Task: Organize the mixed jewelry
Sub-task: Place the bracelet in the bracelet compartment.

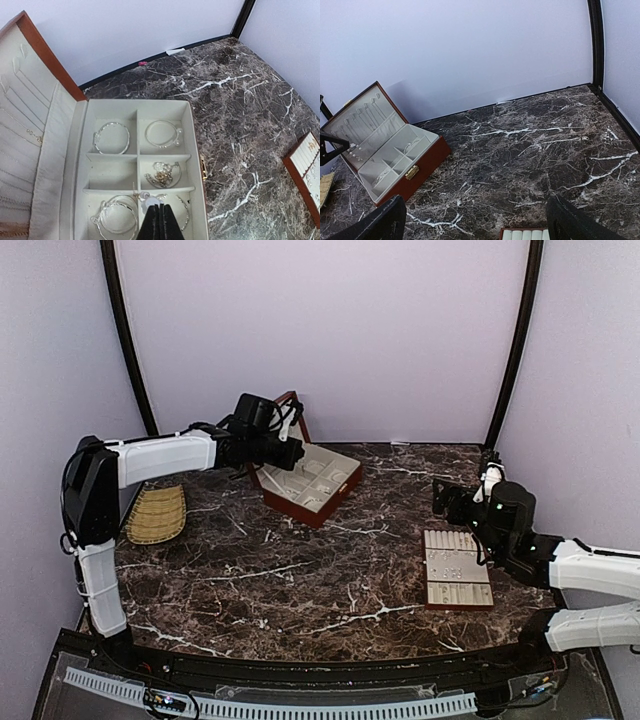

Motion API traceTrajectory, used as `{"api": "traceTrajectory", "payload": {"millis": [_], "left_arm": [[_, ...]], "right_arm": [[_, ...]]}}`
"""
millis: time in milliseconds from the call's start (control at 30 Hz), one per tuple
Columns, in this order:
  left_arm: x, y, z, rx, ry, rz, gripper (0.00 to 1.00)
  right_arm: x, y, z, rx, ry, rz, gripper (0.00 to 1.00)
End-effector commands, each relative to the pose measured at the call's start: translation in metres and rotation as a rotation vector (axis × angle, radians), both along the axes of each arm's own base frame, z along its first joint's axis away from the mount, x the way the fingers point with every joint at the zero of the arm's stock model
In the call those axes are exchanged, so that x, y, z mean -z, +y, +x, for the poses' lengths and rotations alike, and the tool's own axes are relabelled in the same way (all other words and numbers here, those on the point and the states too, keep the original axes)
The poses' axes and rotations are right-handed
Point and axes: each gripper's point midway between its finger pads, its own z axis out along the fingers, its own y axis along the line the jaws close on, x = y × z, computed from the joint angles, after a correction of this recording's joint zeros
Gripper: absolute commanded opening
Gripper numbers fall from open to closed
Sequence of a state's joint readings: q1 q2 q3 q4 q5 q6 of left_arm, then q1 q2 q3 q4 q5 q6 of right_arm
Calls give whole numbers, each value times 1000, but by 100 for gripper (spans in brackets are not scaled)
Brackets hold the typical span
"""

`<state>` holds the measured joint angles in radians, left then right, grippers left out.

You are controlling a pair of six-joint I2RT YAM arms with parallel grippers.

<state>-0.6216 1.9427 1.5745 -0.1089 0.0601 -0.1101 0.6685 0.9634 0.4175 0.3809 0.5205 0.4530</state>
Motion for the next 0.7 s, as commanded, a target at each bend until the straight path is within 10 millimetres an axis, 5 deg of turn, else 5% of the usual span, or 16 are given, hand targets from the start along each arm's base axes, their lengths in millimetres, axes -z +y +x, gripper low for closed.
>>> {"api": "traceTrajectory", "payload": {"millis": [0, 300, 667], "left_arm": [[-23, -3, 23, 14, -75, -63, 0], [-7, -6, 54, 13, -110, -12, 0], [21, -3, 68, 2, -97, 35, 0]], "right_arm": [[0, -2, -1, 9, -6, 30, 98], [2, -1, 1, 9, 0, 33, 98], [6, -3, 0, 17, 14, 29, 98]]}}
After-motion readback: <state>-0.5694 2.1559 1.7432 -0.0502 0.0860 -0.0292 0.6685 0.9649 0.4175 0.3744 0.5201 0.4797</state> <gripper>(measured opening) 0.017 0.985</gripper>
